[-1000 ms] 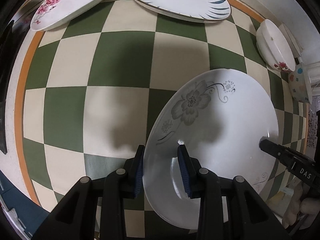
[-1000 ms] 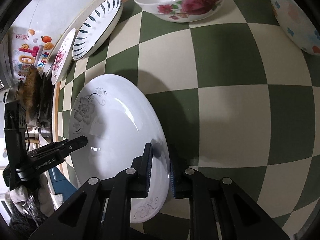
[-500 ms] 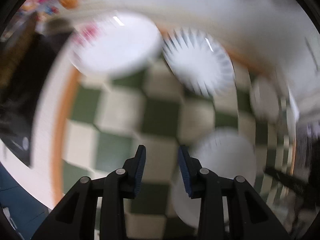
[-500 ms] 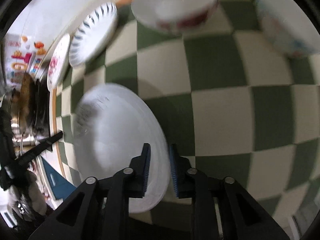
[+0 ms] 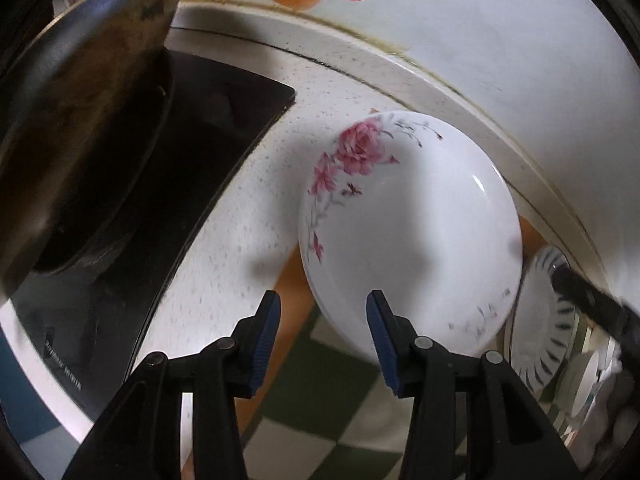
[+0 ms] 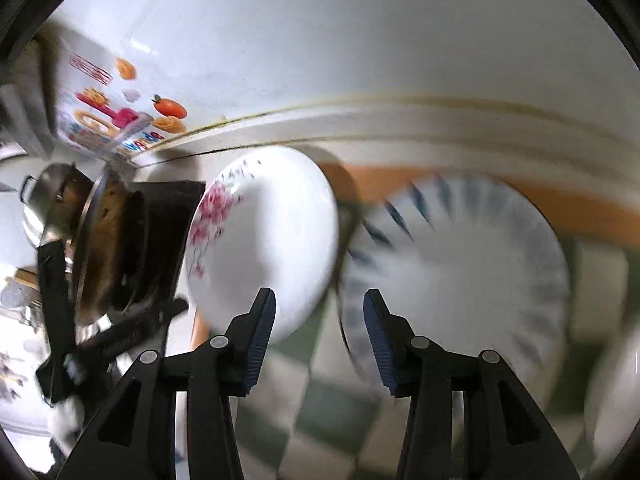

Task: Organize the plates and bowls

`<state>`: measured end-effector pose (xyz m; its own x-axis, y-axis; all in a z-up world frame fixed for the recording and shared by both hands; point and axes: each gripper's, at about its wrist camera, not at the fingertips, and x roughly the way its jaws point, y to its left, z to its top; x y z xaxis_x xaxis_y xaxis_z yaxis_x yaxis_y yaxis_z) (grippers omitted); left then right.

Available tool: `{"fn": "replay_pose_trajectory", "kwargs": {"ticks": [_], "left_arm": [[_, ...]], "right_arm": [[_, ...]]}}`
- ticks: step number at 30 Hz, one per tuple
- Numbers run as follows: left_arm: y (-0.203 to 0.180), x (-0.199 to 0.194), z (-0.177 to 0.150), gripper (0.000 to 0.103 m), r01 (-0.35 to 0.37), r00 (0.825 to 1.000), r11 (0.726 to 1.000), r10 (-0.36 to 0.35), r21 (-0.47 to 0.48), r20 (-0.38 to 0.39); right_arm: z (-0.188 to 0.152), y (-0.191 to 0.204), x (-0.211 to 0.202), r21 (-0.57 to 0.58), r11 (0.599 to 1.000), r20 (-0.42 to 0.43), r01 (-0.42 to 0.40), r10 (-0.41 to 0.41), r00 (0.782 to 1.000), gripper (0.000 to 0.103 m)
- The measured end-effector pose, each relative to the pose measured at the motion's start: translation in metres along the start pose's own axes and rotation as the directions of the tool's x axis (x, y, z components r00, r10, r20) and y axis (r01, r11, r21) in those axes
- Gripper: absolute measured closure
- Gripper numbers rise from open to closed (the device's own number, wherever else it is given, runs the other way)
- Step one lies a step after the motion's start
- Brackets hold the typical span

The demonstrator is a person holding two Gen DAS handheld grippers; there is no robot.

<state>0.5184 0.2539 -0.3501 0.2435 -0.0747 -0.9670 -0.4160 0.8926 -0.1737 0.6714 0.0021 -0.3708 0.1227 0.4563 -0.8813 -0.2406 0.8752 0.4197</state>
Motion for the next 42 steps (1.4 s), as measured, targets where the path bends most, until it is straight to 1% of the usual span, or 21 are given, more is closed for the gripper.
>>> {"fn": "replay_pose_trajectory", "kwargs": {"ticks": [3, 5, 7, 8, 9, 10, 11, 12, 13, 16, 21, 23, 27, 29, 33, 36, 38, 42], "left_arm": [[0.006, 0.012, 0.012, 0.061, 0.01, 1.0, 1.0, -0.01, -0.012, -0.016], [0.009, 0.021, 0.017, 0.061, 0.015, 0.999, 1.0, -0.016, -0.009, -0.03], [0.007, 0.029, 0.017, 0.061, 0.022, 0.999, 1.0, -0.023, -0.006, -0.045], [0.008, 0.033, 0.018, 0.061, 0.023, 0.998, 1.0, -0.023, -0.006, -0.052], [0.008, 0.037, 0.02, 0.061, 0.027, 0.998, 1.0, -0.027, -0.005, -0.058], [0.009, 0.04, 0.021, 0.064, 0.031, 0.998, 0.999, -0.032, -0.006, -0.06], [0.009, 0.043, 0.023, 0.074, 0.039, 0.997, 0.999, -0.039, -0.008, -0.059], [0.01, 0.046, 0.024, 0.079, 0.05, 0.997, 0.999, -0.051, -0.01, -0.058], [0.011, 0.047, 0.024, 0.08, 0.049, 0.997, 0.999, -0.049, -0.011, -0.057], [0.011, 0.048, 0.025, 0.08, 0.042, 0.999, 0.999, -0.042, -0.005, -0.032], [0.011, 0.045, 0.023, 0.08, 0.053, 0.998, 0.999, -0.053, 0.011, -0.03], [0.01, 0.036, 0.017, 0.08, 0.052, 0.998, 0.998, -0.051, 0.022, -0.026], [0.011, 0.021, 0.009, 0.08, 0.08, 0.997, 0.997, -0.079, 0.025, -0.022], [0.011, 0.008, 0.001, 0.08, 0.082, 0.997, 0.996, -0.082, 0.041, -0.008], [0.005, -0.021, -0.012, 0.08, 0.113, 0.994, 0.992, -0.113, 0.064, 0.007], [-0.006, -0.046, -0.026, 0.08, 0.125, 0.992, 0.987, -0.128, 0.097, 0.025], [-0.021, -0.058, -0.035, 0.08, 0.134, 0.99, 0.983, -0.139, 0.124, 0.031], [-0.045, -0.078, -0.064, 0.08, 0.153, 0.987, 0.972, -0.16, 0.176, 0.026]], "right_arm": [[0.035, 0.01, 0.036, -0.04, 0.998, -0.017, 0.057, -0.058, 0.998, 0.055], [0.049, 0.01, 0.051, -0.049, 0.996, -0.026, 0.075, -0.076, 0.997, 0.056], [0.059, 0.007, 0.065, -0.048, 0.993, -0.044, 0.106, -0.108, 0.993, 0.06], [0.063, 0.004, 0.071, -0.042, 0.993, -0.052, 0.111, -0.113, 0.992, 0.061], [0.066, 0.001, 0.077, -0.034, 0.994, -0.067, 0.102, -0.104, 0.992, 0.065], [0.069, -0.002, 0.084, -0.033, 0.994, -0.079, 0.104, -0.106, 0.991, 0.073], [0.072, -0.003, 0.089, -0.031, 0.994, -0.089, 0.101, -0.104, 0.991, 0.076], [0.073, -0.005, 0.091, -0.022, 0.997, -0.094, 0.072, -0.074, 0.993, 0.081], [0.074, -0.006, 0.093, -0.011, 0.999, -0.097, 0.047, -0.048, 0.994, 0.083], [0.074, -0.007, 0.091, -0.025, 0.999, -0.085, 0.048, -0.05, 0.995, 0.084], [0.067, -0.012, 0.09, -0.009, 1.0, -0.093, 0.023, -0.023, 0.995, 0.086], [0.062, -0.013, 0.082, -0.01, 1.0, -0.088, 0.018, -0.019, 0.996, 0.087], [0.049, -0.012, 0.063, -0.004, 1.0, -0.068, -0.002, 0.002, 0.998, 0.089], [0.041, -0.012, 0.048, -0.002, 1.0, -0.055, -0.009, 0.009, 0.998, 0.089], [0.021, -0.012, 0.015, 0.013, 0.999, -0.021, -0.033, 0.033, 0.999, 0.089], [-0.003, -0.014, -0.019, 0.021, 0.999, 0.01, -0.05, 0.05, 0.999, 0.089], [-0.02, -0.017, -0.04, 0.024, 0.998, 0.024, -0.051, 0.051, 0.998, 0.089], [-0.063, -0.029, -0.087, 0.059, 0.996, 0.066, -0.063, 0.059, 0.996, 0.089]]}}
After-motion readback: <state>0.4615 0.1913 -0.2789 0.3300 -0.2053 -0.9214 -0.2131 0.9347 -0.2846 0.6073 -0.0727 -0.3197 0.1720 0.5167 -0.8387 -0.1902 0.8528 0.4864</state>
